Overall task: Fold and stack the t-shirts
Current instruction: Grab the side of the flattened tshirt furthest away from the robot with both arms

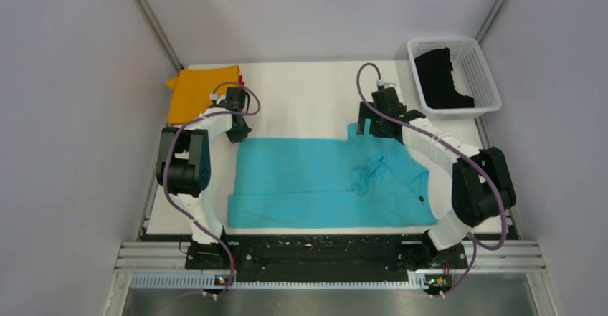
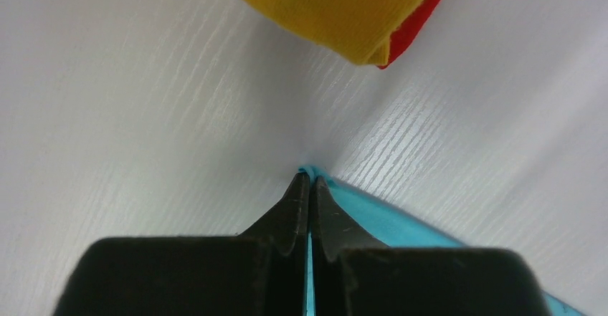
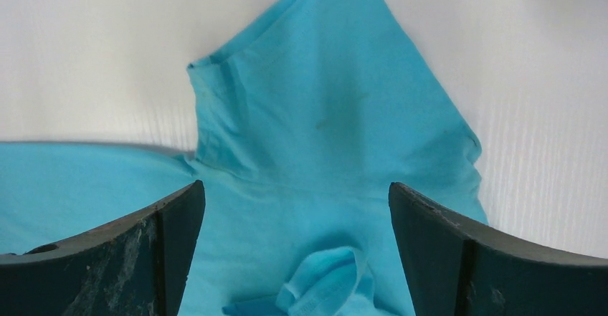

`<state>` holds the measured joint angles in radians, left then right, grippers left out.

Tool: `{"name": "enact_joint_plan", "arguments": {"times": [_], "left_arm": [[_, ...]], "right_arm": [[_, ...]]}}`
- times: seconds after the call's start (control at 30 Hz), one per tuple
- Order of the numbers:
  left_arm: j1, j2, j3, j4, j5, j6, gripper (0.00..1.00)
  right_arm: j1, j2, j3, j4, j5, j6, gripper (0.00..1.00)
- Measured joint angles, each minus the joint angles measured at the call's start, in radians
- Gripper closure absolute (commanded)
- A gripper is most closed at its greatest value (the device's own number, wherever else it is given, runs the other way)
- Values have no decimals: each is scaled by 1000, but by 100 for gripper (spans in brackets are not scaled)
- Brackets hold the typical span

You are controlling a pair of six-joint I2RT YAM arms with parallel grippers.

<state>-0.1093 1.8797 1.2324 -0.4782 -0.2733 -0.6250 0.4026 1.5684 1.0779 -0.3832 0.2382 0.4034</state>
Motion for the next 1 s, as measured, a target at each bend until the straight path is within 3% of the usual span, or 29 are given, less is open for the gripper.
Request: {"name": "enact_joint_plan", "arguments": {"times": [0.67,0.87,1.0], "left_arm": [[0,-85,-79,112,104,198,100],[0,-97,-87,139,113,212,100],[0,-101,-98,149,113,213,100]], "right_arm": [[-52,583,557,3,114,-107,30],[-54,626,579,-21,138,-98,37],[-54,616,555,-6,147,-85,48]]}}
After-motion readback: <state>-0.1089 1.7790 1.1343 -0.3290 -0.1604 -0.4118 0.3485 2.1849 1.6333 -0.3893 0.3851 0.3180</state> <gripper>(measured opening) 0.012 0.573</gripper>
